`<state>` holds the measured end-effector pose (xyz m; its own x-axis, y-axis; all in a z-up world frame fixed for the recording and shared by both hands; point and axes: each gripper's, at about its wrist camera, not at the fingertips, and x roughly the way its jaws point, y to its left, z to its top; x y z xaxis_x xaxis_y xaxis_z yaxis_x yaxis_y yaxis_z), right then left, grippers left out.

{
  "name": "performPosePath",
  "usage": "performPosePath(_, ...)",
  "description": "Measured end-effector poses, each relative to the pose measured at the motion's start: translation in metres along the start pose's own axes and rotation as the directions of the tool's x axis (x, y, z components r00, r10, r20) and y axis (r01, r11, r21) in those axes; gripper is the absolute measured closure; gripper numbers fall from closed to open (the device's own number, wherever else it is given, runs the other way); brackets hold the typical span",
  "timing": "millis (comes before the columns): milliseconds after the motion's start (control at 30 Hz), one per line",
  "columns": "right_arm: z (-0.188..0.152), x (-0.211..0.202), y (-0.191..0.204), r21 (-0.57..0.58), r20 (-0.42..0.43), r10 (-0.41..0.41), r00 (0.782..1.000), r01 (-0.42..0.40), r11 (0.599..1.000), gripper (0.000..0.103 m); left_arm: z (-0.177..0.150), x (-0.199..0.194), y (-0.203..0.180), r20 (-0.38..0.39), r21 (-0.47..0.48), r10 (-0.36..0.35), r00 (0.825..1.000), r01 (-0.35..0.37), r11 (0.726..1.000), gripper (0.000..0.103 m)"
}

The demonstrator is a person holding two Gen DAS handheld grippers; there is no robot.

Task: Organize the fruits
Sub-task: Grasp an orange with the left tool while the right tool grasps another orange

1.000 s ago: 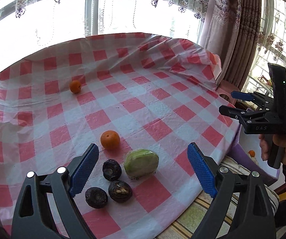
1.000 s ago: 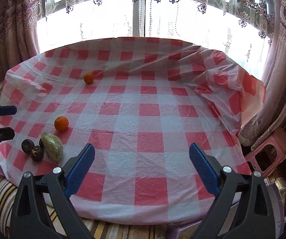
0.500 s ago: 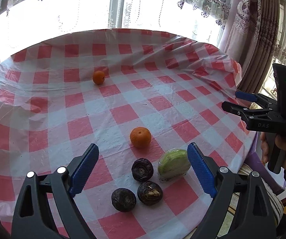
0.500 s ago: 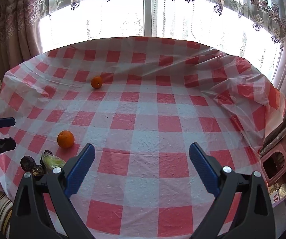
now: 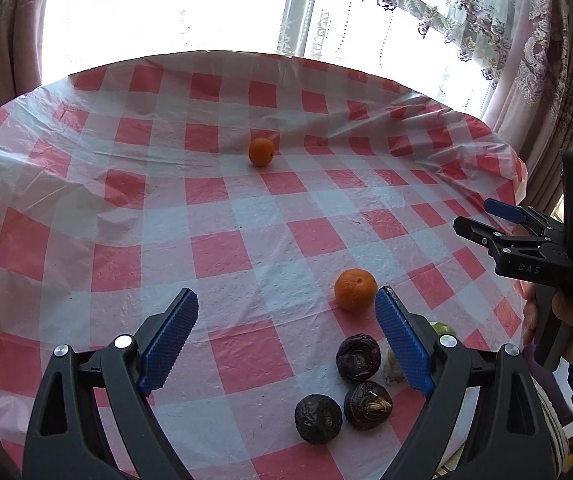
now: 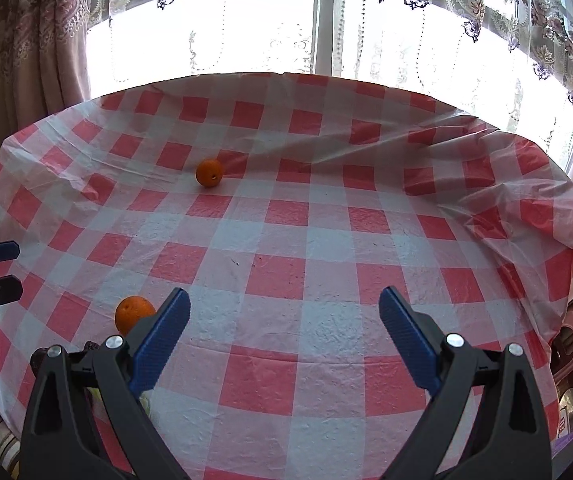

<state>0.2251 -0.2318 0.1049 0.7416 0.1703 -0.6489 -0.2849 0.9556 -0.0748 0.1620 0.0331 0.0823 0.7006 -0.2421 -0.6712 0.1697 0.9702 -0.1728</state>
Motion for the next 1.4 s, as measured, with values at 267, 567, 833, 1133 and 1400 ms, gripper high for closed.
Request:
performPosePath(267,0.053,0.07,0.034,-0.096,-0.088,0.054,0.995,-0.062,0.993,0.007,-0.015,0.03,0.0,-0.079,-0.071,-0.094,0.992,0.089,0.994,0.032)
performPosePath(567,0.116,0.155,0.064,-0.176,-0.158,0.087,0.984,-0.115,0.978,0.007,0.004,0.078,-0.05,-0.209,0.086,-0.174,0.962,0.195,0.977,0.042)
performPosePath(833,0.14,0.219,0.105,-0.299,-0.149,0.025,0.989,-0.069,0.952,0.007,0.002,0.109,-0.057,-0.294,0.089,-0.198,0.935,0.233,0.969,0.063)
performPosePath(1133,0.149,0.252,0.13,-0.309,-0.137,0.027,0.99,-0.069,0.948,0.009,0.001,0.105,-0.047,-0.258,0.039,-0.226,0.939,0.244,0.969,0.066)
performPosePath(1400,0.141,0.254,0.122,-0.309,-0.218,0.033,0.975,-0.101,0.946,0.058,-0.001,0.089,-0.026,-0.205,-0.011,-0.182,0.962,0.184,0.983,0.066)
